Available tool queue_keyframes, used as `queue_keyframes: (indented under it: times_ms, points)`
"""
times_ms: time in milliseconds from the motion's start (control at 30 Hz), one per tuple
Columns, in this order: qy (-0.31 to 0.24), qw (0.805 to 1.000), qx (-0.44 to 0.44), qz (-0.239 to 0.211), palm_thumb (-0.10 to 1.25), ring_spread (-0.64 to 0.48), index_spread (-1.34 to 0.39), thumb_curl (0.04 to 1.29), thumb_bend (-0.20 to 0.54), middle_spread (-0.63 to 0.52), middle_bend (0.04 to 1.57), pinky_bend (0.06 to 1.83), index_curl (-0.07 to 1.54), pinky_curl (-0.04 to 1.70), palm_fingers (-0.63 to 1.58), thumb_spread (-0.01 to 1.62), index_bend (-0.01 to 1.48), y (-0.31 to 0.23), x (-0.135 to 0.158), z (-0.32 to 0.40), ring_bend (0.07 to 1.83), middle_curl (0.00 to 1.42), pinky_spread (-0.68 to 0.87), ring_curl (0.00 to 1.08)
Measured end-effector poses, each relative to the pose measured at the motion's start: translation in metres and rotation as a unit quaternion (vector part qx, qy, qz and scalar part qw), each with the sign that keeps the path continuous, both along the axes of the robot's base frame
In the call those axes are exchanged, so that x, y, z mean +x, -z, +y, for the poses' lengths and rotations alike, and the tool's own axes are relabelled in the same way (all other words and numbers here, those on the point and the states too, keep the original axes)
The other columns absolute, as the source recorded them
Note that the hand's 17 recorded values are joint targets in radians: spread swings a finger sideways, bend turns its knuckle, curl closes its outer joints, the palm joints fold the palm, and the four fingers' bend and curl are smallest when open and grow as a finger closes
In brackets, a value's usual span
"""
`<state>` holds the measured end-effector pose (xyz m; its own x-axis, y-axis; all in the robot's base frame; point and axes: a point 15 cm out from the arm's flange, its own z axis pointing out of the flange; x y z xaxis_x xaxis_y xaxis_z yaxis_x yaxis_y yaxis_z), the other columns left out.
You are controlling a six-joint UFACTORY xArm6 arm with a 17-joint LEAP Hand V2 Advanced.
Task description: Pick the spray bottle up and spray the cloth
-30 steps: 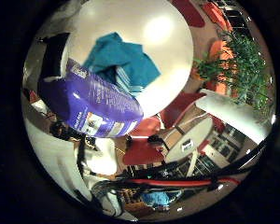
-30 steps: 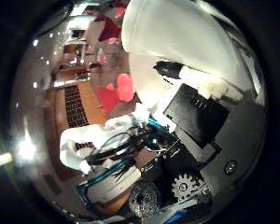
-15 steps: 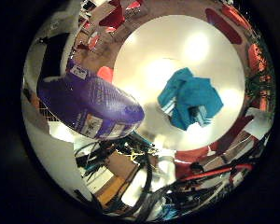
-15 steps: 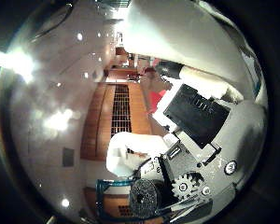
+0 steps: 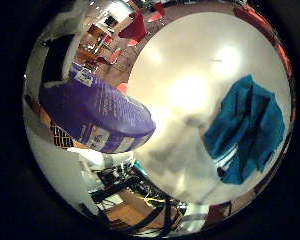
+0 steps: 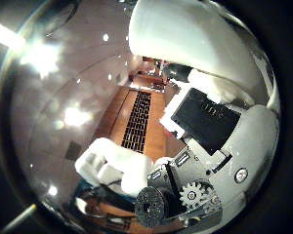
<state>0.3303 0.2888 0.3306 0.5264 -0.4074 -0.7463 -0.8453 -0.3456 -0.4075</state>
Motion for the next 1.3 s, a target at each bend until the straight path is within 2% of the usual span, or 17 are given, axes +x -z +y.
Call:
queue_keyframes:
  times_ms: [133, 367, 533, 700, 900, 1000, 1167, 1233, 1300]
  points:
    - [-0.017, 1.000, -0.007, 0.007, 0.99, -0.15, -0.18, 0.55, -0.008, -0.07, 1.34, 1.01, 0.64, 1.25, 1.22, 1.31, 1.20, 0.022, -0.003, 0.007, 1.46, 0.57, -0.21, 0.56]
    - [-0.017, 1.000, 0.004, 0.023, 0.98, -0.15, -0.17, 0.55, -0.009, -0.07, 1.34, 1.00, 0.64, 1.25, 1.22, 1.31, 1.19, 0.042, 0.002, 0.014, 1.46, 0.57, -0.21, 0.56]
    - [-0.012, 0.999, 0.019, 0.028, 0.92, -0.15, -0.17, 0.54, -0.016, -0.07, 1.33, 0.99, 0.64, 1.21, 1.22, 1.30, 1.18, 0.046, 0.006, 0.017, 1.44, 0.57, -0.23, 0.55]
    - [-0.016, 0.999, 0.020, 0.031, 0.82, -0.17, -0.21, 0.52, -0.029, -0.07, 1.29, 1.00, 0.61, 1.08, 1.15, 1.16, 0.97, 0.052, 0.006, 0.015, 1.37, 0.55, -0.28, 0.53]
    - [-0.026, 0.999, 0.013, 0.024, 0.79, -0.22, -0.31, 0.51, -0.022, -0.12, 1.07, 1.07, 0.51, 0.91, 0.88, 1.06, 0.37, 0.055, 0.004, 0.013, 1.30, 0.51, -0.40, 0.50]
    - [-0.030, 0.999, 0.006, 0.022, 0.77, -0.24, -0.37, 0.49, -0.025, -0.14, 0.96, 1.03, 0.49, 0.84, 0.76, 1.07, 0.24, 0.057, 0.003, 0.011, 1.27, 0.50, -0.46, 0.49]
    - [-0.034, 0.999, 0.001, 0.020, 0.73, -0.25, -0.40, 0.45, -0.026, -0.17, 0.77, 0.93, 0.50, 0.80, 0.48, 1.09, 0.20, 0.058, 0.002, 0.010, 1.21, 0.47, -0.45, 0.49]
    - [-0.034, 0.999, 0.001, 0.019, 0.71, -0.24, -0.40, 0.43, -0.025, -0.15, 0.72, 0.86, 0.50, 0.79, 0.34, 1.09, 0.23, 0.057, 0.002, 0.010, 1.12, 0.46, -0.37, 0.46]
    - [-0.034, 0.999, 0.001, 0.017, 0.70, -0.19, -0.37, 0.42, -0.026, -0.12, 0.66, 0.76, 0.50, 0.78, 0.18, 1.09, 0.26, 0.056, 0.002, 0.010, 1.01, 0.44, -0.20, 0.43]
